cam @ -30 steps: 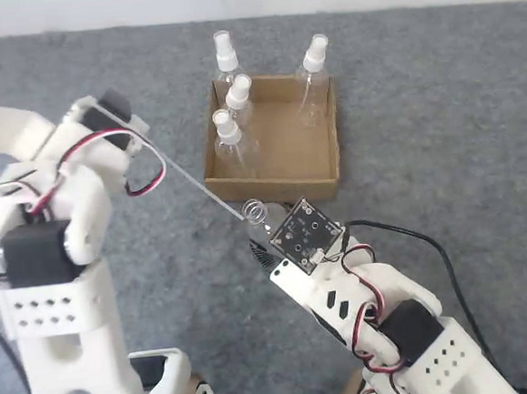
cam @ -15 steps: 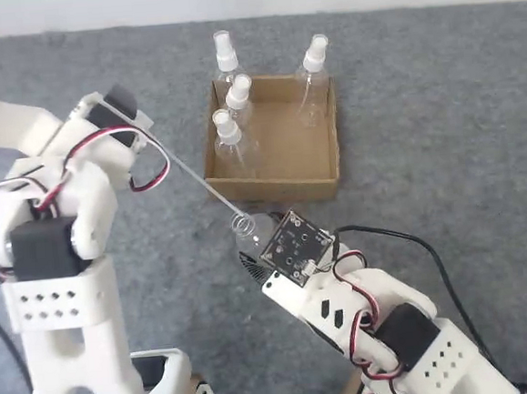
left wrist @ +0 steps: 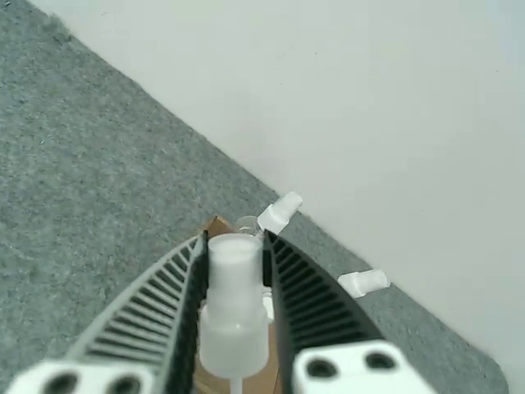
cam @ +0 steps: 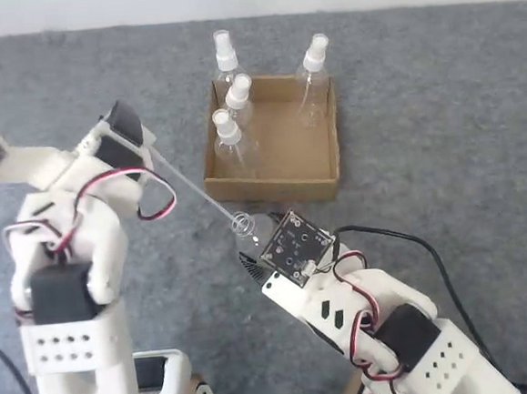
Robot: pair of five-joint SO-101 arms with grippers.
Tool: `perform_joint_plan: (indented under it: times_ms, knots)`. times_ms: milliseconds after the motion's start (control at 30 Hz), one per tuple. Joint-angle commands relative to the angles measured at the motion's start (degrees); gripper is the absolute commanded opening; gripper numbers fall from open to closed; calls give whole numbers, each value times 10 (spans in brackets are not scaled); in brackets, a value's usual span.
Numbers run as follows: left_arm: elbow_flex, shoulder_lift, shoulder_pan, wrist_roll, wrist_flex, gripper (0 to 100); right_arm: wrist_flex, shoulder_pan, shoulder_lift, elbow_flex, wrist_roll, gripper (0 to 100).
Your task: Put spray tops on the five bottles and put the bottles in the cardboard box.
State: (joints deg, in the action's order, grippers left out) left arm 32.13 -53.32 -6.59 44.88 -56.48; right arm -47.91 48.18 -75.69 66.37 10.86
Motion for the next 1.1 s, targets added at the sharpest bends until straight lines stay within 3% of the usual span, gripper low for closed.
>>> perform_joint_plan:
  times_ms: [0,467,767,1067]
  knots:
    - [71,-81,13,-25,76,10,11,7,-14,-2,9,80]
    - [203,-297,133,-38,81,11,29,6,-14,23,10,80]
    - [199,-347,124,-40,77,11,51,5,-14,46,10,80]
    - [152,-358,45,-40,76,11,51,-26,-14,47,10,80]
